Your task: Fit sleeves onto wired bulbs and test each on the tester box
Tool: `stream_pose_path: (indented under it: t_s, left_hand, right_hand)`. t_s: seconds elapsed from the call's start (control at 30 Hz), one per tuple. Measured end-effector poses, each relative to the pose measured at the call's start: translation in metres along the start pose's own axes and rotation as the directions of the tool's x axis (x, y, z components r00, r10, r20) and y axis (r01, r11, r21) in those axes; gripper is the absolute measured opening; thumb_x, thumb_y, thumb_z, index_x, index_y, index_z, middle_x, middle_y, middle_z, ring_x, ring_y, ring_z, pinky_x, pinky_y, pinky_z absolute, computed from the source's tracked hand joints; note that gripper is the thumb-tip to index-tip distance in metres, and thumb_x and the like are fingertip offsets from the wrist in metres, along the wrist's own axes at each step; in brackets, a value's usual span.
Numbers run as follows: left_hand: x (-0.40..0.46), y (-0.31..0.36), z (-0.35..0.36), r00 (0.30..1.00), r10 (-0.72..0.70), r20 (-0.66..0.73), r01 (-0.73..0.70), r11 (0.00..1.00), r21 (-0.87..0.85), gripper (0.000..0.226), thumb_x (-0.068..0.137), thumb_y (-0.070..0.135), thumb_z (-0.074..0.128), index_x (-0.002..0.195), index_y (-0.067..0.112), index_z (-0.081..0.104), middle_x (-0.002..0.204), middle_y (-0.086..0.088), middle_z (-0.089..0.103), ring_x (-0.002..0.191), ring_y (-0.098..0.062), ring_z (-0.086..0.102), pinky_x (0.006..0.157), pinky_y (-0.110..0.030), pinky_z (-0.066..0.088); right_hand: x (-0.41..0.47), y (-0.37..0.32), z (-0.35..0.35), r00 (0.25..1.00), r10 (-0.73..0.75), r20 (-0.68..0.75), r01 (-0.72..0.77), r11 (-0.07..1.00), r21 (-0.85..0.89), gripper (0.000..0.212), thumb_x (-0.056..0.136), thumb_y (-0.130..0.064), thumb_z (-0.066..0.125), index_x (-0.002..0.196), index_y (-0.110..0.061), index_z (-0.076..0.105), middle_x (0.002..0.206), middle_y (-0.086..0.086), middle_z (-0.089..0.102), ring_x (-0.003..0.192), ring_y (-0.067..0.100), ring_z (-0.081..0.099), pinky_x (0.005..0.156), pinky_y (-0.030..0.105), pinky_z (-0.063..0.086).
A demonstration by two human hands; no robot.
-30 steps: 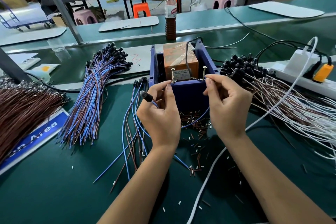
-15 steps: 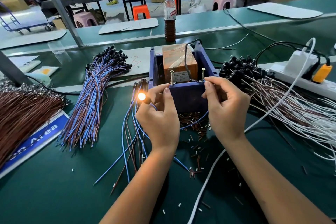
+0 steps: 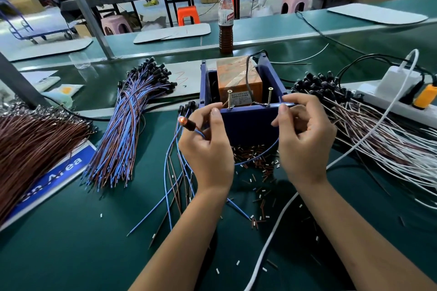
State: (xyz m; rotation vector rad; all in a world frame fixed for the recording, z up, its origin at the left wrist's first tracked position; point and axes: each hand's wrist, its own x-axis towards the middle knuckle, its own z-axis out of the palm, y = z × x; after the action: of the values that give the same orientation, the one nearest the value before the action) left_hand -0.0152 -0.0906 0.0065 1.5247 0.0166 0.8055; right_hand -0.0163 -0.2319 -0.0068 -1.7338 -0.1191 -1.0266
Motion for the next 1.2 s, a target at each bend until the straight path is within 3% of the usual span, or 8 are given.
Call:
stream_pose_path:
  t_s: [0.17,0.33,0.43,0.57,0.63,0.87,1.07,1.2]
  left_hand:
    - [0.047,0.02,-0.04,0.944,-0.222,0.243,0.292,0.905,-0.308,0.018,0.1,0.011,0.059,0.091,0.009,0.073,0.064,0.002,0.059,0.044,-0.004,0.035,0.045,-0.021,0.022]
    - [0.121,0.048,-0.1,0.712,-0.475,0.518,0.638,0.746,-0.193,0.034,0.107,0.023,0.042,0.092,0.01,0.069,0.066,0.006,0.058,0.039,-0.001,0.019,0.034,-0.011,0.014]
    - [0.148,0.067,-0.123,0.601,-0.474,0.644,0.661,0.748,-0.066,0.041,0.104,0.027,0.042,0.086,0.013,0.076,0.103,-0.011,0.078,0.045,-0.004,0.008,0.034,-0.011,0.011]
    - [0.161,0.084,-0.135,0.111,-0.245,0.963,0.823,0.565,0.049,0.039,0.109,0.024,0.04,0.131,0.003,0.064,0.16,-0.031,0.034,0.048,-0.002,0.022,0.039,-0.015,0.026]
    - [0.16,0.079,-0.127,0.018,-0.22,0.975,0.8,0.588,0.118,0.043,0.111,0.026,0.038,0.142,0.004,0.057,0.163,-0.024,0.033,0.051,-0.003,0.024,0.041,-0.014,0.028]
    - [0.147,0.024,-0.096,0.182,-0.528,0.829,0.829,0.536,0.159,0.046,0.097,0.032,0.043,0.102,0.009,0.082,0.106,-0.007,0.079,0.045,-0.003,0.009,0.031,-0.013,0.012]
    - [0.161,0.015,-0.095,0.285,-0.454,0.844,0.929,0.347,-0.127,0.048,0.109,0.033,0.035,0.086,0.008,0.068,0.07,0.002,0.053,0.045,-0.003,0.012,0.031,-0.024,0.025]
    - [0.176,0.026,-0.078,0.352,-0.506,0.787,0.91,0.38,-0.163,0.046,0.111,0.03,0.033,0.08,0.009,0.06,0.065,0.002,0.047,0.044,-0.003,0.012,0.031,-0.023,0.021]
  right_hand:
    - [-0.004,-0.008,-0.005,0.94,0.237,0.247,-0.321,0.86,0.396,0.026,0.113,-0.02,0.038,0.111,-0.008,0.061,0.061,0.011,0.065,0.032,0.023,0.04,0.037,0.022,0.031]
    - [-0.001,-0.028,0.005,0.641,0.186,0.745,-0.727,0.458,0.511,0.032,0.109,-0.027,0.043,0.111,-0.01,0.07,0.06,0.013,0.064,0.029,0.013,0.038,0.035,0.016,0.026]
    - [-0.005,-0.047,0.022,0.487,0.016,0.873,-0.639,0.688,0.344,0.018,0.107,-0.018,0.055,0.111,-0.013,0.072,0.081,0.013,0.077,0.036,0.012,0.046,0.037,0.016,0.035]
    - [-0.002,-0.064,0.049,0.602,0.119,0.789,-0.485,0.84,0.244,0.024,0.11,-0.021,0.052,0.106,-0.007,0.071,0.084,0.011,0.077,0.041,0.015,0.046,0.04,0.017,0.036]
    - [-0.001,-0.071,0.067,0.6,0.162,0.783,-0.564,0.78,0.271,0.036,0.113,-0.034,0.043,0.111,-0.009,0.07,0.086,0.012,0.078,0.046,0.016,0.051,0.04,0.019,0.035]
    - [-0.018,-0.064,0.113,0.095,0.253,0.963,-0.905,0.424,-0.022,0.052,0.109,-0.054,0.035,0.133,-0.018,0.063,0.12,0.014,0.074,0.082,0.02,0.063,0.063,0.029,0.038]
    - [-0.021,-0.05,0.107,0.126,0.136,0.983,-0.654,0.756,-0.02,0.058,0.093,-0.018,0.076,0.146,-0.032,0.056,0.13,0.003,0.071,0.076,0.006,0.059,0.058,0.021,0.039]
    - [-0.03,-0.07,0.113,0.246,0.074,0.966,-0.549,0.832,0.076,0.022,0.107,-0.021,0.06,0.123,-0.012,0.072,0.114,-0.002,0.072,0.085,0.0,0.059,0.075,0.013,0.044]
